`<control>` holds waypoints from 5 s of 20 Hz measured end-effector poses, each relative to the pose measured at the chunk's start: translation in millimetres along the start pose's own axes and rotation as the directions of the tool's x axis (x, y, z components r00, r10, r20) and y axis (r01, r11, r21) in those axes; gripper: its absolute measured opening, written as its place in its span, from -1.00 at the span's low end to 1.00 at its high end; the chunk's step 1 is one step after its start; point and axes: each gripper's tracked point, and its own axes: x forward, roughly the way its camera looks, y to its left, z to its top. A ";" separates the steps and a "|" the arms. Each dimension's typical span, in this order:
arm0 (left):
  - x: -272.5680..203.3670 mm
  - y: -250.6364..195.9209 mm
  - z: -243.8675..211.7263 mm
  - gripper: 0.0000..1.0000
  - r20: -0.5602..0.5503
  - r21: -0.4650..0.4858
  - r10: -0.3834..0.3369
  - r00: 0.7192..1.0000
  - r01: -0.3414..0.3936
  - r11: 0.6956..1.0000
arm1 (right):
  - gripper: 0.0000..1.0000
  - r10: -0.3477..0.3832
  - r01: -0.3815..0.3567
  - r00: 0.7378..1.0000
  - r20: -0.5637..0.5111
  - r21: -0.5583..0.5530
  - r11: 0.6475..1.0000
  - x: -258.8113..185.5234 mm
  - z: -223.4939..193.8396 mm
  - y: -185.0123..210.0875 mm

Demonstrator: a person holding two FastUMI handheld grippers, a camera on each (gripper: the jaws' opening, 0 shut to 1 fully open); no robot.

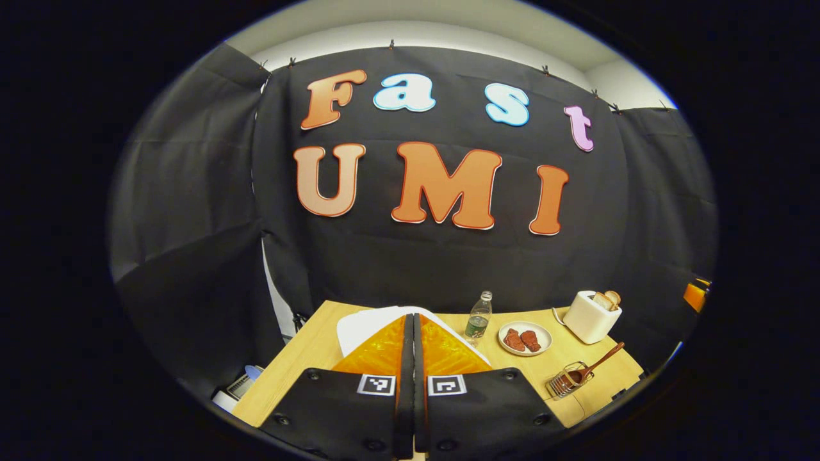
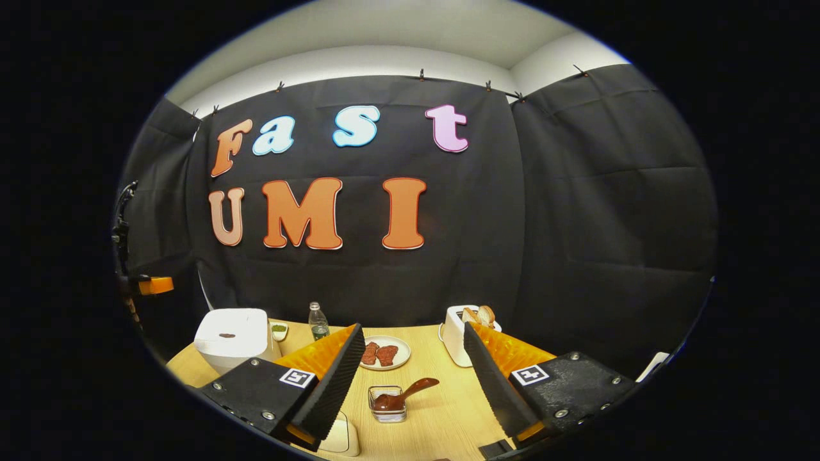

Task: Close the left gripper, press the button to open the rice cooker; take a wooden spoon from the chopstick holder with the right hand, scoop a spoonful of rice and pour it into the rice cooker, then put the wooden spoon back into the chopstick holder.

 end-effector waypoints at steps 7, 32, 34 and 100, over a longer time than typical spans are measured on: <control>57.0 -27.3 -49.4 -0.90 -0.147 0.009 -0.084 0.986 0.086 0.996 | 0.92 -0.024 0.023 0.999 -0.031 -0.009 1.000 3.4 -8.5 -5.4; 96.3 -11.7 -140.0 -0.90 -0.399 -0.011 -0.059 0.915 0.059 0.998 | 0.92 -0.031 0.034 0.994 -0.103 0.030 0.999 -0.8 -35.1 -12.7; 99.1 -5.4 -136.2 -0.90 -0.386 -0.033 -0.050 0.921 0.040 0.999 | 0.92 -0.024 0.029 0.995 -0.101 0.050 0.998 -3.6 -35.4 -12.1; -173.7 133.5 108.9 0.98 0.272 -0.103 0.450 0.851 -0.439 0.893 | -0.77 0.201 -0.001 0.942 -0.269 0.596 0.803 137.4 -179.5 22.0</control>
